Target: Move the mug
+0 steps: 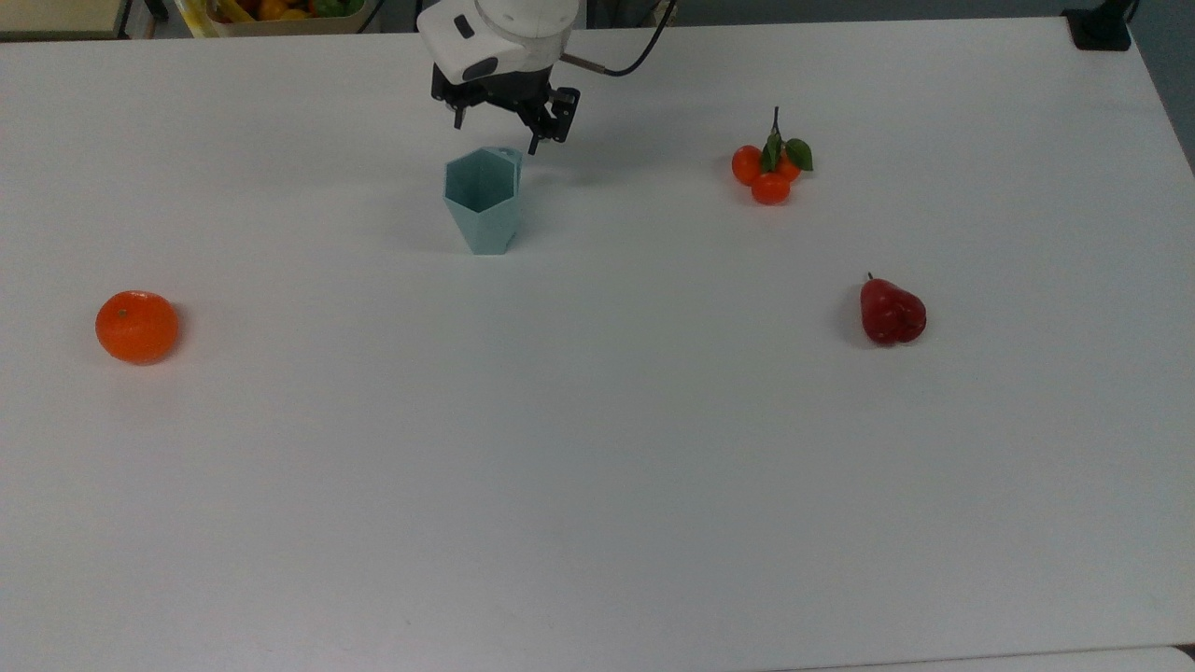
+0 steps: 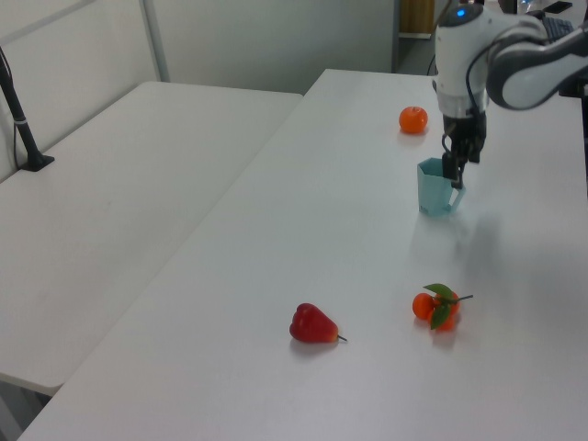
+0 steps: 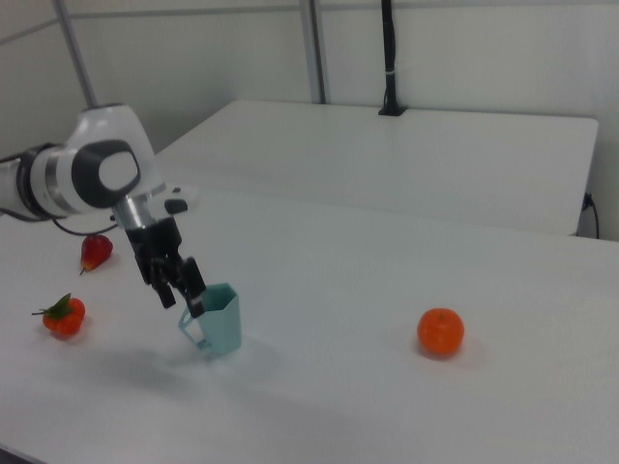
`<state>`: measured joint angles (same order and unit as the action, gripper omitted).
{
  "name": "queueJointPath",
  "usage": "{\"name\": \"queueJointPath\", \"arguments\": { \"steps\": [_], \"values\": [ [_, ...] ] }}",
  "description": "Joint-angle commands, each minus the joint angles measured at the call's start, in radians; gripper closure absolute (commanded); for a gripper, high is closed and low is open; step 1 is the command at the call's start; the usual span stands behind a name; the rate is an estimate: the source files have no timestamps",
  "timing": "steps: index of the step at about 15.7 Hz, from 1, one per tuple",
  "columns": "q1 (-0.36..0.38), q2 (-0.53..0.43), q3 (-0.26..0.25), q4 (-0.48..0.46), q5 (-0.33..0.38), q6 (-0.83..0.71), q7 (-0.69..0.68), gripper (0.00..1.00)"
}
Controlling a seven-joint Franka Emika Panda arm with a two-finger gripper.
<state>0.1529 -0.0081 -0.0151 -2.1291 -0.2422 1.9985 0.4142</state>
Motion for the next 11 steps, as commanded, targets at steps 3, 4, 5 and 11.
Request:
{"name": "queueJointPath", "arguments": {
  "steps": [3, 4, 5, 11],
  "values": [
    [-0.002, -0.001, -0.002, 0.272, 0.081, -0.203, -0.158, 0.00],
    [-0.004, 0.002, -0.011, 0.322, 0.133, -0.228, -0.196, 0.00],
    [-0.006, 0.002, -0.014, 0.363, 0.180, -0.256, -0.237, 0.00],
    [-0.009, -0.029, -0.045, 0.451, 0.209, -0.331, -0.322, 0.00]
  ]
}}
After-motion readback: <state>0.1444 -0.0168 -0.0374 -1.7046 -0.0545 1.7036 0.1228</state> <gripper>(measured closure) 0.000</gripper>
